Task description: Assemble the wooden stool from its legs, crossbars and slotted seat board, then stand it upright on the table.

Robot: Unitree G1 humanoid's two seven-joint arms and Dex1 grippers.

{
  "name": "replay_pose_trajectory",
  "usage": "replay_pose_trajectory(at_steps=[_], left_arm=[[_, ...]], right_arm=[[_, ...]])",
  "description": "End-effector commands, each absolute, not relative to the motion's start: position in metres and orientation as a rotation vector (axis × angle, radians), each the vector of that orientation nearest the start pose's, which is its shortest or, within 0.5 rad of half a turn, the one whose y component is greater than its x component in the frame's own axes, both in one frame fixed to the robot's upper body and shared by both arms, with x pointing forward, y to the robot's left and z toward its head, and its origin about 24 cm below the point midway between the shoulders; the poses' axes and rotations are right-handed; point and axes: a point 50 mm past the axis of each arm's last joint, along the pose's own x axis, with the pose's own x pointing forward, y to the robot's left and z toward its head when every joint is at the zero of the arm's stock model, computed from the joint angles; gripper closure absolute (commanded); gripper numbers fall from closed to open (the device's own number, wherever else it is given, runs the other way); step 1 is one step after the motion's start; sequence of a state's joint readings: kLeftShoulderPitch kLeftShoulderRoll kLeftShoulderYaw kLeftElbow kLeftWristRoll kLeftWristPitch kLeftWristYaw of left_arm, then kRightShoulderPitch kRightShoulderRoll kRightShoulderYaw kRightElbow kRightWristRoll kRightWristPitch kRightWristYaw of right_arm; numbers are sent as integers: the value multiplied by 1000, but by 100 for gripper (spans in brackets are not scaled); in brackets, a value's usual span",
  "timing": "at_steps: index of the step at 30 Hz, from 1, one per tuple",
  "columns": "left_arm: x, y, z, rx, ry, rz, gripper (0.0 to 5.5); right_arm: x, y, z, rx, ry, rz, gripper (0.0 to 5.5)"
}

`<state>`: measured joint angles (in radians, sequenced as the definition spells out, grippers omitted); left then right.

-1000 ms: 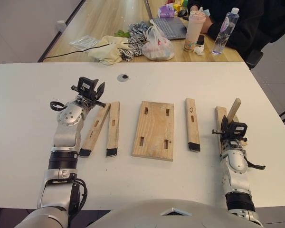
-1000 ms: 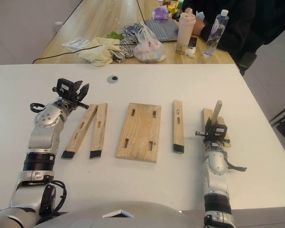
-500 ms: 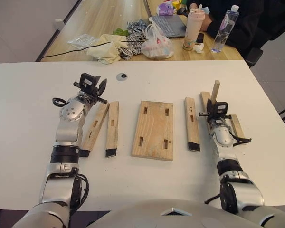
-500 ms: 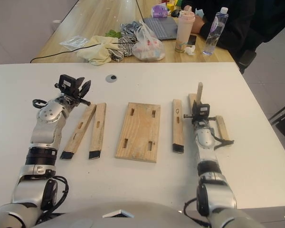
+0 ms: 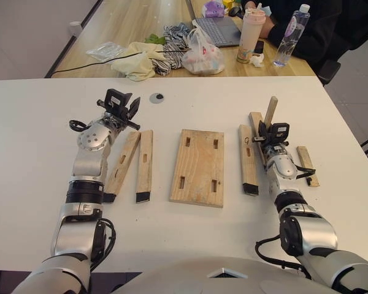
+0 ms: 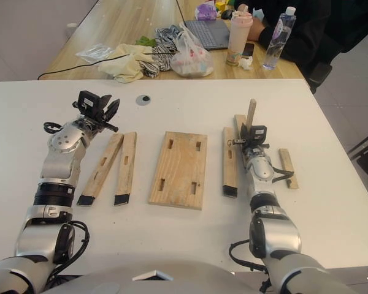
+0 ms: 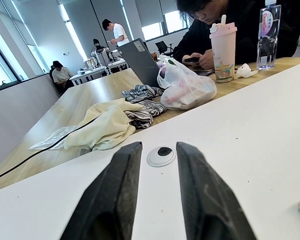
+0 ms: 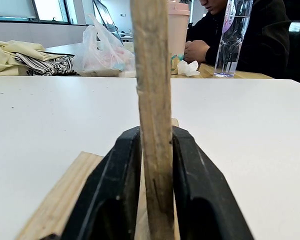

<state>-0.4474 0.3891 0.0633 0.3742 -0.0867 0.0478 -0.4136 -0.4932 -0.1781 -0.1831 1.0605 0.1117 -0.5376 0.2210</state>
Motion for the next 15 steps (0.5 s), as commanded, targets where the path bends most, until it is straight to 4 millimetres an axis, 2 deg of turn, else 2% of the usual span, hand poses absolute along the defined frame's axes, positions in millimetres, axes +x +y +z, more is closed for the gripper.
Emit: replay_pose_trajectory(at_steps=[1, 3, 7, 15], left_arm=[[335, 213, 102, 289, -2, -318, 428], [334, 213, 101, 288, -2, -319, 428], [333, 213, 100, 285, -2, -314, 428], [326, 212, 95, 271, 2, -293, 428]], right_arm=[[309, -198, -9, 8, 76, 66, 394], [310, -199, -5, 1, 60, 67, 367], [319, -199, 14, -24, 10, 95, 367], [331, -208, 52, -120, 78, 93, 367]])
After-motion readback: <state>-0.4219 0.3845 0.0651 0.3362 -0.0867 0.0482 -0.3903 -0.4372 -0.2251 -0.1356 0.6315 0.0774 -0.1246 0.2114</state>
